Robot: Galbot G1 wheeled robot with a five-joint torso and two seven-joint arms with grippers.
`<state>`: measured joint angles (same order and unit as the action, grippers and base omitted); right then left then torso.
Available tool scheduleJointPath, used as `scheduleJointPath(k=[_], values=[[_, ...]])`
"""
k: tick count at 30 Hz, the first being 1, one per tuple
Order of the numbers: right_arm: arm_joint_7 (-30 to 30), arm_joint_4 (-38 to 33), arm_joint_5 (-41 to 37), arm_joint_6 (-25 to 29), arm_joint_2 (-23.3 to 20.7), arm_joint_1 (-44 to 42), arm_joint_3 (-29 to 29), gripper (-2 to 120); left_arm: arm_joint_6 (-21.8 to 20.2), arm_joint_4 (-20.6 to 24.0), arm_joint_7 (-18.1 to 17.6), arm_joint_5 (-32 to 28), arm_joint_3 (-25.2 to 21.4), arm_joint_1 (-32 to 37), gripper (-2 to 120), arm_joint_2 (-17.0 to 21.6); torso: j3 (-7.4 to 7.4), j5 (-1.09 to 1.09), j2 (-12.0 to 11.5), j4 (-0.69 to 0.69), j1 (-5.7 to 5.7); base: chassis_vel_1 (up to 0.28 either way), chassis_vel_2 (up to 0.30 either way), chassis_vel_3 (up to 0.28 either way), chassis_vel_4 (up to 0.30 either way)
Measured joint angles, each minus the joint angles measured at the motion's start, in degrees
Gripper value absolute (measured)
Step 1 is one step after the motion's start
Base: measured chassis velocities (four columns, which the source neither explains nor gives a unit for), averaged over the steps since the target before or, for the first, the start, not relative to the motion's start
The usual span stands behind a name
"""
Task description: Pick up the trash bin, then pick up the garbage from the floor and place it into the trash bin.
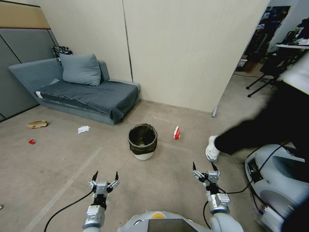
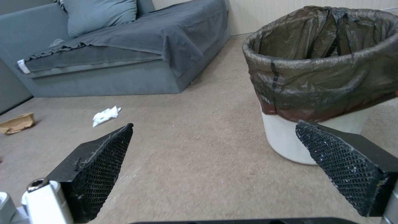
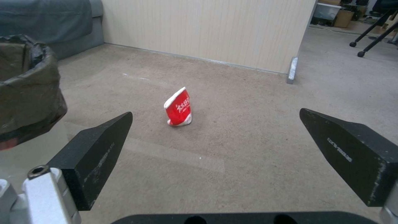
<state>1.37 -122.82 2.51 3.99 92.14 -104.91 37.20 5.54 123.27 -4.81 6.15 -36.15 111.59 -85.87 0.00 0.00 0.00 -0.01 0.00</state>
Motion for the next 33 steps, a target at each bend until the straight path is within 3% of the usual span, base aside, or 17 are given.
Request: scheduleJointPath(k=[33], values=[[0.01, 0.30, 0.02, 0.61, 0.00, -0.22, 0.03, 100, 0.52, -0.26, 0.13, 0.40, 0.33, 0.23, 100, -0.23, 0.00, 0.00, 0.00, 0.01, 0.00, -0.119, 0.116, 0.120, -0.109]])
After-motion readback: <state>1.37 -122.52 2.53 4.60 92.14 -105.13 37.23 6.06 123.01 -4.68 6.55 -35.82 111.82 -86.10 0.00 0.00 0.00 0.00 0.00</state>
